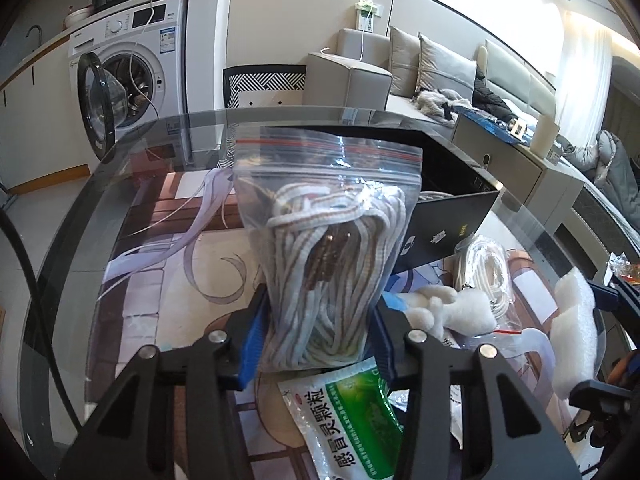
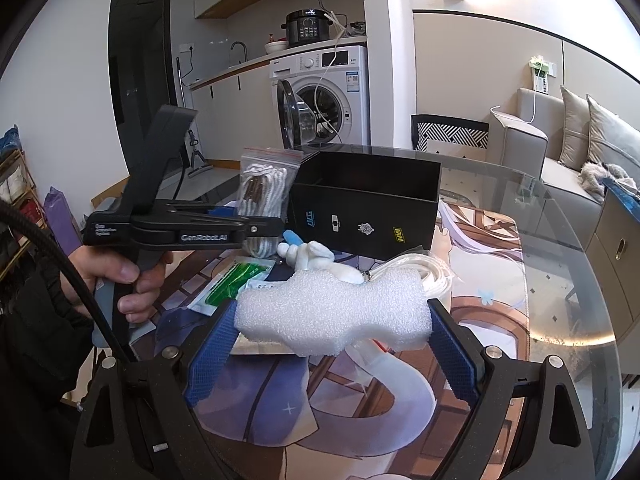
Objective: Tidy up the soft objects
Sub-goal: 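Lift the foam block with the right tool while the left tool carries the rope bag toward the box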
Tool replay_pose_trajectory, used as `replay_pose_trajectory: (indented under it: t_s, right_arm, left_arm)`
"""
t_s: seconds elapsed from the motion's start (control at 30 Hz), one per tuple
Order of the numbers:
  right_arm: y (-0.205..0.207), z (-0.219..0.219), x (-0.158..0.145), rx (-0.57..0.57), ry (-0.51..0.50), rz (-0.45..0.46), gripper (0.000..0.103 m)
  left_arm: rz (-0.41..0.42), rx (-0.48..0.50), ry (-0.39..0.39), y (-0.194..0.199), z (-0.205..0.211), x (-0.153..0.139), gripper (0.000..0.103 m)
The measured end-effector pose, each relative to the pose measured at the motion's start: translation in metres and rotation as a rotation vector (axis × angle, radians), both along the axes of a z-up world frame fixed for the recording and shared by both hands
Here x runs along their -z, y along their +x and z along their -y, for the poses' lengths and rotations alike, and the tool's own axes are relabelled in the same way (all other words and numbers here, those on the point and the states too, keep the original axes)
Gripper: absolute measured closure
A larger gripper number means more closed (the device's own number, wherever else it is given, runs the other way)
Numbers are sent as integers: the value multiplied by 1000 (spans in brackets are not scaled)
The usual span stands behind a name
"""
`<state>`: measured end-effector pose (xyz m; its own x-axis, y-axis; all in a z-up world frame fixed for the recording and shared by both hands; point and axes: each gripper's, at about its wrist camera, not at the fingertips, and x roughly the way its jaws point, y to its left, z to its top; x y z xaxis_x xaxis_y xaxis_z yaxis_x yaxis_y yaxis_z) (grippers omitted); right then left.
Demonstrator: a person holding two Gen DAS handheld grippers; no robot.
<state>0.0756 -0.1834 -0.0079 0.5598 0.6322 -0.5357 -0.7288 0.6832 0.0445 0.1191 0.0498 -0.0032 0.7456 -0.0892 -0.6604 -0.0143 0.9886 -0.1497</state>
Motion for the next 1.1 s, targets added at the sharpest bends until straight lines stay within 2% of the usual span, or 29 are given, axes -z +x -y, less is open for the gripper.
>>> replay_pose_trajectory:
  t_s: [0.43,1.1]
  right_arm:
    - [8,2,-12,27,37,26,11]
    - [40,-17,-43,24,56,77,11]
  left_arm:
    - [32,29,-13,-16,1,-27,58]
    - [89,39,-39,7,-1,-69,58]
